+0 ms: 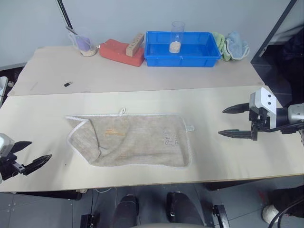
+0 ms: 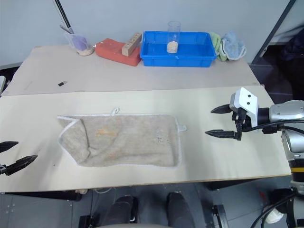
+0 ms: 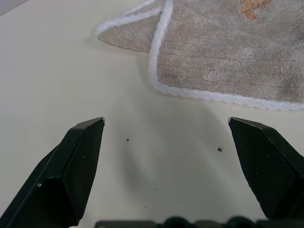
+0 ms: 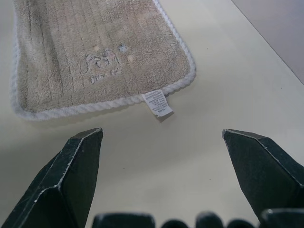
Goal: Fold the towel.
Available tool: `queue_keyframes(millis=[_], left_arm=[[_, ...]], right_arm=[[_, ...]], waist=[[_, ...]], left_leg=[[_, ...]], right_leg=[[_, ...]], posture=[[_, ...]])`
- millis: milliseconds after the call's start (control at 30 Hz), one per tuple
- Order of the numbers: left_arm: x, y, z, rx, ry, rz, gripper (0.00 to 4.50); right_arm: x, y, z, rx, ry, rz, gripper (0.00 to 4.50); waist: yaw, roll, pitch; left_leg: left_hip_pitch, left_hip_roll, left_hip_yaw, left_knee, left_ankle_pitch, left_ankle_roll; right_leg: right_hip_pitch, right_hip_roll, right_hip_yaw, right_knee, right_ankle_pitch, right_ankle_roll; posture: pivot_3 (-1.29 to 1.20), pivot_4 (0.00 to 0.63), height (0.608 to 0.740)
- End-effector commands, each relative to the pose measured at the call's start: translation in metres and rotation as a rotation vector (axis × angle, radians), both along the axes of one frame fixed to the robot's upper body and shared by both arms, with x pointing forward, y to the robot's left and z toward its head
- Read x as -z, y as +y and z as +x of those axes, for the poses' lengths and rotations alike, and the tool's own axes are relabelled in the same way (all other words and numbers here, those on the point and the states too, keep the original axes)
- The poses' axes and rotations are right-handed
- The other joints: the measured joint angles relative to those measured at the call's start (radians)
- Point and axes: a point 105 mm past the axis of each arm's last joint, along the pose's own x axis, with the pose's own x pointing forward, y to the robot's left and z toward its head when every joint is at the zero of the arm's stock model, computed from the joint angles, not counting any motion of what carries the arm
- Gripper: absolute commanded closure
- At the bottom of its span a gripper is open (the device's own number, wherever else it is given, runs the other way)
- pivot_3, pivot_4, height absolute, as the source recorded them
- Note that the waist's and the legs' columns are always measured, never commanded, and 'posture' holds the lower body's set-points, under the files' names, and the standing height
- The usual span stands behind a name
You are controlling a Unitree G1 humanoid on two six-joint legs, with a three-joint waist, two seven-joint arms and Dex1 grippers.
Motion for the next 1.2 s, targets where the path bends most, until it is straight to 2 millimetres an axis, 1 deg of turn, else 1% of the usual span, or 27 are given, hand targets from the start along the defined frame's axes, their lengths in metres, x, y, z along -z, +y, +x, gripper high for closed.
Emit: queue_keyframes(millis=[33,333,433,500,533,600,667,767,833,933,1000,1100,1200], left_arm=[[-0.013,-0.001,0.001,-0.002,-0.044,-0.001,0.00],[-0.014,-0.003,0.004,-0.018,-0.061,-0.035,0.00],[-0.008,0.000,0.008,-0.054,-0.060,-0.103,0.00],[-0.003,0.004,0.015,-0.114,-0.072,-0.177,0.00],[0.000,0.003,0.018,-0.132,-0.073,-0.219,0.00],[0.008,-0.004,0.024,-0.158,-0.065,-0.305,0.00],[0.013,-0.008,0.028,-0.166,-0.049,-0.341,0.00],[0.025,-0.017,0.045,-0.193,-0.050,-0.416,0.00],[0.031,-0.021,0.057,-0.202,-0.050,-0.426,0.00],[0.031,-0.015,0.072,-0.268,-0.093,-0.453,0.00],[0.038,-0.017,0.076,-0.282,-0.075,-0.476,0.00],[0.050,-0.017,0.076,-0.301,-0.030,-0.466,0.00],[0.061,-0.029,0.070,-0.252,0.029,-0.443,0.00]], right_arm=[[-0.009,0.003,0.000,-0.023,-0.041,-0.003,0.04],[-0.009,0.012,0.000,-0.039,-0.051,0.019,0.04],[-0.015,0.025,-0.003,-0.075,-0.066,0.047,0.04],[-0.018,0.037,-0.008,-0.108,-0.067,0.075,0.04],[-0.019,0.044,-0.010,-0.125,-0.068,0.089,0.04],[-0.023,0.058,-0.016,-0.156,-0.072,0.122,0.04],[-0.026,0.065,-0.020,-0.169,-0.075,0.135,0.04],[-0.031,0.087,-0.031,-0.227,-0.076,0.178,0.04],[-0.033,0.095,-0.035,-0.246,-0.076,0.189,0.04],[-0.033,0.097,-0.038,-0.246,-0.070,0.188,0.04],[-0.032,0.097,-0.039,-0.245,-0.067,0.185,0.04],[-0.033,0.099,-0.040,-0.249,-0.066,0.183,0.04],[-0.035,0.100,-0.040,-0.252,-0.068,0.183,0.04]], waist=[[0.000,0.000,0.000],[0.000,0.000,0.000],[0.000,0.000,0.000],[0.001,0.000,0.000],[0.001,0.000,0.000],[0.001,0.000,0.000],[0.001,-0.002,0.000],[0.005,-0.003,-0.001],[0.007,-0.004,-0.001],[0.007,-0.006,-0.001],[0.006,-0.007,-0.001],[0.000,-0.007,-0.001],[-0.001,-0.007,-0.001]], left_leg=[[0.000,0.000,0.000,0.000,0.000,0.000],[0.000,0.000,0.001,0.000,0.000,0.000],[0.000,0.000,0.001,0.000,0.000,0.000],[0.000,0.000,0.001,0.000,0.000,0.000],[0.001,0.000,0.001,0.000,0.000,0.000],[0.001,0.000,0.000,0.000,0.000,0.000],[0.000,0.000,0.000,0.000,0.000,0.000],[0.000,0.000,0.000,0.000,0.000,0.000],[0.000,-0.001,-0.001,0.001,0.000,0.000],[0.000,-0.001,-0.002,0.001,0.000,0.000],[0.000,-0.001,-0.002,0.001,0.000,0.000],[0.000,-0.001,-0.001,0.001,-0.001,0.001],[0.000,-0.001,-0.001,0.001,-0.001,0.001]], right_leg=[[0.000,0.000,0.000,0.000,0.000,0.000],[0.000,0.000,0.000,0.000,0.000,0.000],[0.000,0.000,0.000,0.000,0.000,0.000],[0.000,0.000,0.000,0.001,0.000,0.000],[0.000,0.000,0.000,0.001,0.000,0.000],[0.000,0.000,0.000,0.001,0.000,0.001],[0.000,0.000,0.001,0.001,0.000,0.001],[0.000,-0.001,0.001,0.001,0.000,0.002],[0.001,-0.001,0.000,0.001,0.000,0.002],[0.001,-0.001,0.000,0.001,0.001,0.002],[0.001,-0.001,0.000,0.001,0.001,0.002],[0.001,-0.002,0.001,0.001,0.001,0.002],[0.000,-0.001,0.001,0.001,0.001,0.002]], posture=[[0.00,0.150,0.740],[0.00,0.150,0.740],[0.00,0.150,0.740],[0.00,0.150,0.740],[0.00,0.150,0.740],[0.00,0.150,0.740],[0.00,0.150,0.740],[0.00,0.150,0.740],[0.00,0.150,0.740],[0.00,0.150,0.740],[0.00,0.150,0.740],[0.00,0.150,0.740],[0.00,0.150,0.740]])
